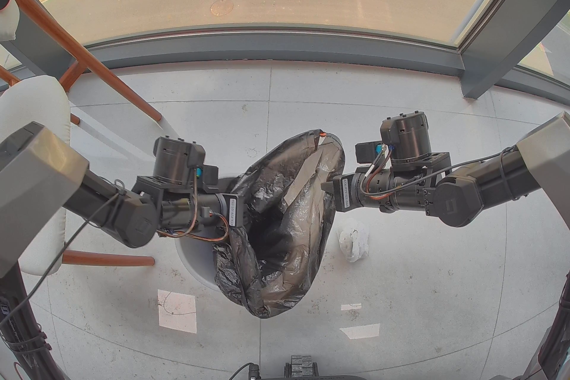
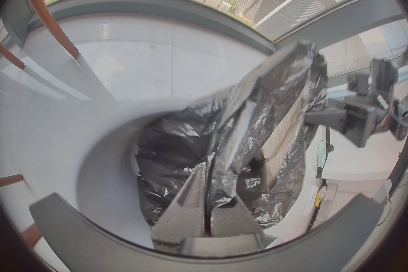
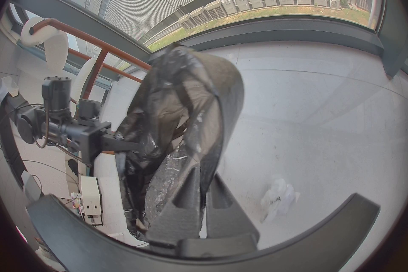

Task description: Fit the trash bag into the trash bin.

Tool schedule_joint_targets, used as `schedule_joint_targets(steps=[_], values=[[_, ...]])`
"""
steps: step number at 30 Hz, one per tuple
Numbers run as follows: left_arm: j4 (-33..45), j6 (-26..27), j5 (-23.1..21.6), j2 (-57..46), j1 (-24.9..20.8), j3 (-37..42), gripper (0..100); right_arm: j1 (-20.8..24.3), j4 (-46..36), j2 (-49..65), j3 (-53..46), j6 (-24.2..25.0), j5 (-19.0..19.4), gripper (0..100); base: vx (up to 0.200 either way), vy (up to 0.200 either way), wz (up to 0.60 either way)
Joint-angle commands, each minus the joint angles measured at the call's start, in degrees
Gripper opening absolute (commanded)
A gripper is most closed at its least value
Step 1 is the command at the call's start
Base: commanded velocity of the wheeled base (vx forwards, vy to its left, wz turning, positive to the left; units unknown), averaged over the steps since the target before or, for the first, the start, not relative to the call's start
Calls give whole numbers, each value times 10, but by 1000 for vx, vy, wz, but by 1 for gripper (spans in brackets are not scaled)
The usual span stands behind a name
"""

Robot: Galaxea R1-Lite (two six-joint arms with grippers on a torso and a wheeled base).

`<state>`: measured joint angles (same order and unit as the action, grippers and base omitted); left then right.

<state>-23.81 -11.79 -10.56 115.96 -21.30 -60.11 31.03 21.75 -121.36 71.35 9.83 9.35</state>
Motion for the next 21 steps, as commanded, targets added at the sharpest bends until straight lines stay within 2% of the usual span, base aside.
schedule_joint_targets(steps=[1, 3, 4, 5, 8, 11, 18, 21], values=[[2, -1, 0, -93, 33, 32, 0, -14, 51, -47, 27, 10, 1, 0, 0, 0, 0], [2, -2, 0, -104, 33, 40, 0, -14, 57, -52, 32, 13, 1, 0, 0, 0, 0], [3, -6, 0, -128, 35, 69, 0, -14, 55, -61, 45, 14, 1, 0, 0, 0, 0], [3, -9, 0, -143, 36, 88, 0, -15, 55, -63, 49, 15, 1, 100, 0, 0, 0], [2, -9, -2, -180, 43, 141, 0, -14, 56, -60, 41, 18, -2, 100, 0, 0, 0], [-2, -7, -4, -199, 61, 190, 0, -8, 62, -38, -10, 26, -1, 100, 0, 0, 0], [-2, -1, -3, -202, 116, 206, 0, -7, 65, 39, -83, 28, 3, 100, 0, 0, 0], [0, 19, -3, -198, 143, 215, 0, -10, 65, 65, -111, 28, 3, 100, 0, 0, 0]])
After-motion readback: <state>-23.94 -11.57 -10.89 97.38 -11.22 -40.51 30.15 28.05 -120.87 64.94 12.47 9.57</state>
